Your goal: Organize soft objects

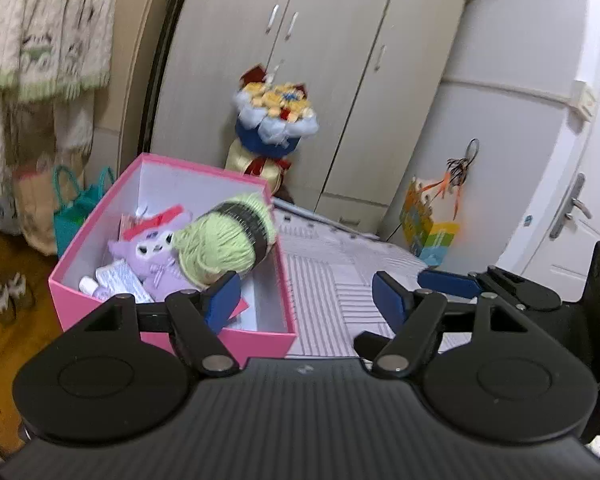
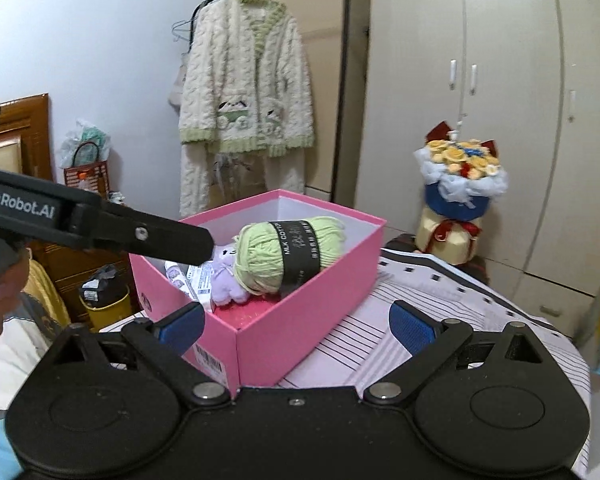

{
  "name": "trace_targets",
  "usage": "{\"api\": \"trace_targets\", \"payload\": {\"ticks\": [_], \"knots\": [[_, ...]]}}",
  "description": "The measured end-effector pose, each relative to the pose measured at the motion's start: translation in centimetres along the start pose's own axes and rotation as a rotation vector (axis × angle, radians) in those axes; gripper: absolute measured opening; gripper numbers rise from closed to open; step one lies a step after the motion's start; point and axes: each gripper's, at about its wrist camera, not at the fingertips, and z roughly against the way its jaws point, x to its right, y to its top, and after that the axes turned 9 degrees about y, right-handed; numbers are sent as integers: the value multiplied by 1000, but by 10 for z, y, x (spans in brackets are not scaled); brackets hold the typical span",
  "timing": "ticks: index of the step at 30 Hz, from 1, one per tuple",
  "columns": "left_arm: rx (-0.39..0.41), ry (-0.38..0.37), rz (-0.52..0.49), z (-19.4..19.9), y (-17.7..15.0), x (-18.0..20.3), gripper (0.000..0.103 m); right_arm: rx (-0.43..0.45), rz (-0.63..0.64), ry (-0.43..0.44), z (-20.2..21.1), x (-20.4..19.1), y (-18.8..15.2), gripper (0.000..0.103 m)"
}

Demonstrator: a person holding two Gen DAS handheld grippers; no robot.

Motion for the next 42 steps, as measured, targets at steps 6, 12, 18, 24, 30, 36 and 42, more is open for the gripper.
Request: {"api": "trace_targets", "payload": {"ticks": [6, 12, 18, 24, 30, 36, 42], "knots": [[103, 29, -105, 34, -5, 24, 79, 25, -29, -87, 38, -6, -6, 100], [119, 48, -152, 50, -14, 38, 91, 66, -106, -173, 72, -10, -15, 101], [80, 118, -145, 43, -27, 42, 103, 100, -162, -265, 93, -18, -30, 103], [39, 169, -170, 38, -38, 48, 103, 116, -187, -287, 108, -25, -41, 103], [55, 217, -184, 44, -44, 52, 103, 132, -168, -315, 121, -34, -46, 103], [76, 264, -188, 51, -50, 52, 103, 104, -205, -370, 123, -38, -52, 103], [103, 309, -215, 56, -58, 55, 103, 80, -202, -428, 118, -46, -61, 103]]}}
